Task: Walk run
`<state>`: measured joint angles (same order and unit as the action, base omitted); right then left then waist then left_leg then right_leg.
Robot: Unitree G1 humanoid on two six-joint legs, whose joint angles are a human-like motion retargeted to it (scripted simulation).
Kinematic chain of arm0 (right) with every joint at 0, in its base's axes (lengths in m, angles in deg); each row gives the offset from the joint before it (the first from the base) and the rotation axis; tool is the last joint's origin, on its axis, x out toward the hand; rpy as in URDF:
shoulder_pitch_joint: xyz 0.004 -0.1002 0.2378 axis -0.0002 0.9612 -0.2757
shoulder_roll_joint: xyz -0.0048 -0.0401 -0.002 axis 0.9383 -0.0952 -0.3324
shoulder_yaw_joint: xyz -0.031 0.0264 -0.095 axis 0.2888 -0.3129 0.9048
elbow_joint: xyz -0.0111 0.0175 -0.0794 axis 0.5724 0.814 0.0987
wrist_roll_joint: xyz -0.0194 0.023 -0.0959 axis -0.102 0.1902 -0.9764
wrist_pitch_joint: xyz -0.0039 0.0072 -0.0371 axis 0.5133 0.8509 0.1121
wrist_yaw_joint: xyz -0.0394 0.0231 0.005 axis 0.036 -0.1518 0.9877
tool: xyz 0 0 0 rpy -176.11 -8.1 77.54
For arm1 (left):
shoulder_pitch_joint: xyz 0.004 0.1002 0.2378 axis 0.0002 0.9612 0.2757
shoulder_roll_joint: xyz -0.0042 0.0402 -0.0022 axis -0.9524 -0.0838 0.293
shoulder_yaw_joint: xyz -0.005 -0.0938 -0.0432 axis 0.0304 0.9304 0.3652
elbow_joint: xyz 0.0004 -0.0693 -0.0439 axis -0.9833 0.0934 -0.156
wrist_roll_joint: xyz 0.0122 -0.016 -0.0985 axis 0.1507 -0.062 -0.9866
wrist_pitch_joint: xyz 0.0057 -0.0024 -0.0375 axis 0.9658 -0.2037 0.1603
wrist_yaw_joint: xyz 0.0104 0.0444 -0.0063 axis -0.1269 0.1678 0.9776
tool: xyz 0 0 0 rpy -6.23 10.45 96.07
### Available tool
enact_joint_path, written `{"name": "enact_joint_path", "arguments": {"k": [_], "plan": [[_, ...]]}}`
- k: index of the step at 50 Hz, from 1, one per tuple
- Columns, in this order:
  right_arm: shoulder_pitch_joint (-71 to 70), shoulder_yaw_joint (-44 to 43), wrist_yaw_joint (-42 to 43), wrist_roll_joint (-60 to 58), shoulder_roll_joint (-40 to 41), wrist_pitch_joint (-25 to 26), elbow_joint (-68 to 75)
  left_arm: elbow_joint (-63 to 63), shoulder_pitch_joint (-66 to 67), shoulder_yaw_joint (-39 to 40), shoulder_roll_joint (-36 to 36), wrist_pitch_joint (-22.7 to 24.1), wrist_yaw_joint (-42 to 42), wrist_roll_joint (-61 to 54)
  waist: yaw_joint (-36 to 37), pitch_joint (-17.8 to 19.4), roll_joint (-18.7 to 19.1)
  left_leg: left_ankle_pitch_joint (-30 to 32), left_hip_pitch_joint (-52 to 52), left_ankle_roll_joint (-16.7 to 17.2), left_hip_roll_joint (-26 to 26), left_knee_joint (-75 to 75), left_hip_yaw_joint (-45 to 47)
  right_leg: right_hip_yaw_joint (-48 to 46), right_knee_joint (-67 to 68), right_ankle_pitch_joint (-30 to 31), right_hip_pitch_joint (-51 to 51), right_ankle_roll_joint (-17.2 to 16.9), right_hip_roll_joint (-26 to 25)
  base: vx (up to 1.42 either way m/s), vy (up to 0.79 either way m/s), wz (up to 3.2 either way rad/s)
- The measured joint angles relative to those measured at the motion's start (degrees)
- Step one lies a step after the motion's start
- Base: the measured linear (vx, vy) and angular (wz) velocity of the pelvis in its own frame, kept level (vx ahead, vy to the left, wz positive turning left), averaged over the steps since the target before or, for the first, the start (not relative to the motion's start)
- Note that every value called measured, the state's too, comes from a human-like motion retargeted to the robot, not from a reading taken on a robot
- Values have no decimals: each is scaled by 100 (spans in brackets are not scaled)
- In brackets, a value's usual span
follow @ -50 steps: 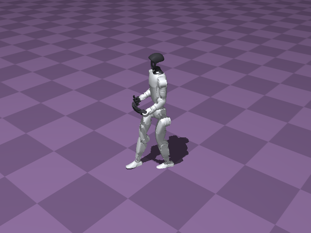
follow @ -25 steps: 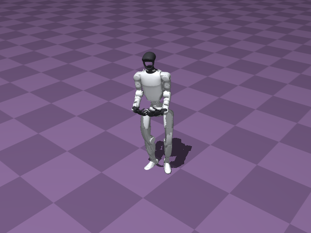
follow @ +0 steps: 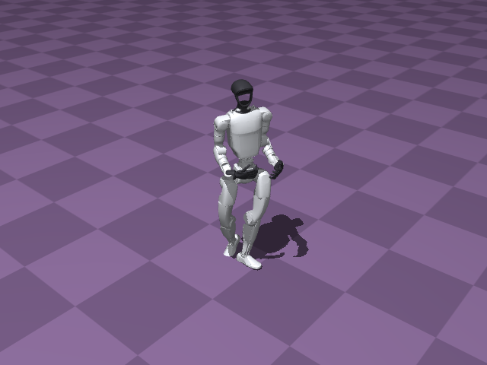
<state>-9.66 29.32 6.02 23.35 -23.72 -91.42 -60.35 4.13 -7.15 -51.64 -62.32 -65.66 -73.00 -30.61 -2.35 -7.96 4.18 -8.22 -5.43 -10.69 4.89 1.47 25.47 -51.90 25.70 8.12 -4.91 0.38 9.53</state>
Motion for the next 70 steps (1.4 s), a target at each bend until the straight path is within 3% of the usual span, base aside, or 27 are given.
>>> {"name": "enact_joint_path", "arguments": {"k": [3,5,7,13,15,17,20,23,25,30,32,35,38,42,44,47,49,51,55,63,65,67,70], "plan": [[112,26,116,-85,89,-51,-23,178,-278,4,-179,-43,22,-29,17,34,25,70,16,-40,81,9,-547,1070,898,-160,615,-21,59,18,14,164],[169,3,118,93,261,69,1,297,-432,-74,-251,-26,95,-8,7,75,-30,164,26,-75,197,12,-932,2278,1088,-315,1108,-227,-250,13,9,189],[200,-24,100,300,344,141,-11,355,-515,-168,-281,-12,157,16,-55,86,-56,233,26,-96,257,25,-1231,2898,973,-497,1349,-331,-488,20,9,208],[133,-269,-61,341,281,157,-31,432,-665,-371,-266,-69,231,-30,-480,143,-207,377,163,-122,622,108,-2238,3841,-240,-734,1719,-117,-507,23,8,218],[-2,-452,343,463,346,139,-23,466,-744,-419,-248,-98,247,-66,-569,196,-321,423,252,-136,811,121,-2543,4363,-683,-673,1871,-162,-577,20,4,191],[-200,-629,1266,634,375,-73,-78,484,-809,-507,-211,-133,233,-117,-630,263,-443,464,374,-135,967,119,-2774,4801,-1103,-538,2009,-241,-635,20,0,182],[-539,-741,2760,541,308,-879,-261,475,-913,-646,-130,-184,201,-273,-653,380,-569,496,555,-136,1148,109,-3042,4969,-1646,-95,2207,-353,-609,27,2,138],[-910,-613,3949,-198,92,-1778,-411,414,-999,-751,-15,-207,192,-513,-625,455,-663,479,748,-176,1324,97,-3218,4595,-2199,404,2412,-807,-560,32,1,94],[-1146,-411,4414,-636,5,-2070,-432,348,-1026,-798,44,-187,218,-629,-562,465,-696,461,848,-188,1388,78,-3221,4381,-2504,358,2494,-1084,-634,26,0,50],[-1432,-30,4681,-1321,-36,-2353,-569,236,-1081,-917,114,-209,149,-578,-672,453,-695,406,1068,-259,1516,209,-3403,3850,-2745,256,2454,-1187,-663,40,-5,87],[-1384,-9,4638,-1526,-52,-2381,-674,236,-1063,-993,117,-260,26,-435,-785,412,-623,390,1179,-329,1513,282,-3568,3864,-2636,294,2325,-789,-650,46,-7,122],[-1229,-9,4701,-1902,-16,-2470,-953,337,-1082,-1022,126,-377,-400,-83,-805,284,-418,359,1176,-431,1400,449,-3633,3555,-2643,508,2290,294,-718,54,-10,86],[-1035,104,4619,-1989,-14,-2589,-1171,433,-955,-1068,188,-529,-908,173,-771,173,-252,547,1177,-418,1345,677,-3513,3351,-2659,345,2165,497,-785,63,-10,55],[-905,250,4161,-1933,-33,-2505,-1303,562,-864,-1107,238,-1001,-1682,456,-955,99,15,1461,1040,184,1181,1236,-3327,3039,-2561,-23,1906,414,-696,51,1,79],[-914,340,3908,-1881,-42,-2435,-1353,578,-923,-1120,200,-1146,-1963,516,-1063,66,57,1888,867,909,1075,1623,-3006,2850,-2568,-167,1803,491,-687,44,-3,81],[-1000,470,3481,-1787,-49,-2407,-1403,585,-1084,-1099,55,-1209,-2336,626,-1138,-30,-11,2062,561,2442,901,2261,-2282,2627,-2522,-386,1695,488,-552,39,-7,80],[-1098,470,3119,-1779,-98,-2442,-1379,616,-1187,-1084,-9,-1192,-2586,812,-1131,-96,-192,1995,275,2568,939,2758,-1901,2504,-2532,-451,1602,414,-304,36,-12,74],[-1202,482,2792,-1811,-125,-2427,-1304,638,-1230,-1055,-53,-1124,-2724,998,-1072,-96,-400,1556,12,2446,650,3209,-1595,2430,-2550,-584,1438,468,-287,29,-33,39],[-1326,650,2553,-1793,-227,-2437,-1186,588,-1161,-1007,5,-1058,-2684,1078,-1120,-56,-561,836,-438,1605,90,3245,-1054,2229,-2551,-738,1188,450,-225,29,-12,36],[-1394,927,3242,-1408,-342,-3107,-968,228,-976,-784,94,-975,-2349,1423,-570,222,-557,637,-1098,1153,-227,1622,-1598,2428,-2519,-1021,867,452,-552,22,-2,-35],[-1374,938,3335,-1421,-357,-3207,-901,62,-826,-518,29,-805,-2005,1677,-474,296,-521,872,-1163,978,-91,1240,-2134,2549,-2546,-1068,769,441,-648,25,3,-64],[-1370,948,3391,-1551,-352,-3289,-817,-77,-593,-194,-134,-486,-1349,2154,-440,347,-485,1292,-1113,1064,-19,903,-2583,2706,-2564,-1113,686,425,-728,30,7,-73],[-1294,959,3451,-1807,-333,-3350,-687,-59,-128,189,-459,79,-81,3137,-423,305,-583,817,-980,900,112,985,-2680,2950,-2535,-1168,638,361,-629,36,12,-74]]}}
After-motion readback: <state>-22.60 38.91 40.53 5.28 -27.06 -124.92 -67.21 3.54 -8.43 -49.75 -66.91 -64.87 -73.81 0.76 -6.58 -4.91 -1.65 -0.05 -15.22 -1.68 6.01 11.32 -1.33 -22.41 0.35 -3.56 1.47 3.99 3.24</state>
